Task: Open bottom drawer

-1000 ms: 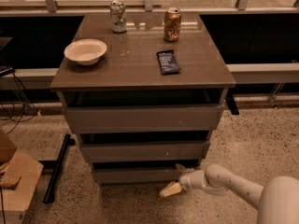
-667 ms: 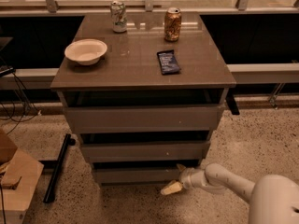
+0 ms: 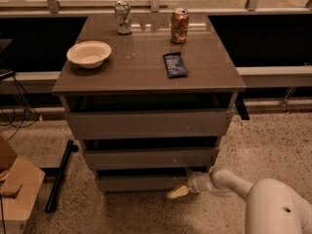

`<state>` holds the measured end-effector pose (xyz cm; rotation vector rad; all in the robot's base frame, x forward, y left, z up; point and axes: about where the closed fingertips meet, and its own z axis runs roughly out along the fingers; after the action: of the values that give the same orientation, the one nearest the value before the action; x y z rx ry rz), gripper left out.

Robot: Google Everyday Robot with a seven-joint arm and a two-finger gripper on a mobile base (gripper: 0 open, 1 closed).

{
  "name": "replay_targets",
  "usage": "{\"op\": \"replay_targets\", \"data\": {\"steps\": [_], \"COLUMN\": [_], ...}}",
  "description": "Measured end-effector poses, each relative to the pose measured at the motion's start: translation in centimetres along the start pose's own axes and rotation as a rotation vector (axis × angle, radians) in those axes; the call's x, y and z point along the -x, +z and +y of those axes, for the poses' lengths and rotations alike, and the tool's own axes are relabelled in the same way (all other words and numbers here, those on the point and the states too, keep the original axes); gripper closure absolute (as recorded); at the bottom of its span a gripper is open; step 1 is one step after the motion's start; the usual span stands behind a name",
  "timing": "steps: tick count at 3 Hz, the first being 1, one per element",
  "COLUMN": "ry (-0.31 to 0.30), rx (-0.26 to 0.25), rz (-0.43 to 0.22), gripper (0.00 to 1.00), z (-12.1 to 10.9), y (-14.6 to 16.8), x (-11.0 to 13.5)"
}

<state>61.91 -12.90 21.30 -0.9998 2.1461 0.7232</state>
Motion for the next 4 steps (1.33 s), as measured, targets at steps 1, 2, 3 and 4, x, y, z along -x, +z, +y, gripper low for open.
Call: {"op": "replay_targets", "data": {"steps": [1, 2, 3, 4], "ry": [-0.002, -0.016, -0.017, -0.017], "rx": [0.025, 0.020, 0.021, 0.021], "rz": [0.032, 0.051, 0.053, 0.053], "gripper": [0.18, 0.43, 0.66, 0.55], "z": [0.21, -0.02, 0.08, 0.09], "y": [0.74, 0.39, 0.35, 0.35], "x": [-0.59, -0.93, -0.95, -0.95]}}
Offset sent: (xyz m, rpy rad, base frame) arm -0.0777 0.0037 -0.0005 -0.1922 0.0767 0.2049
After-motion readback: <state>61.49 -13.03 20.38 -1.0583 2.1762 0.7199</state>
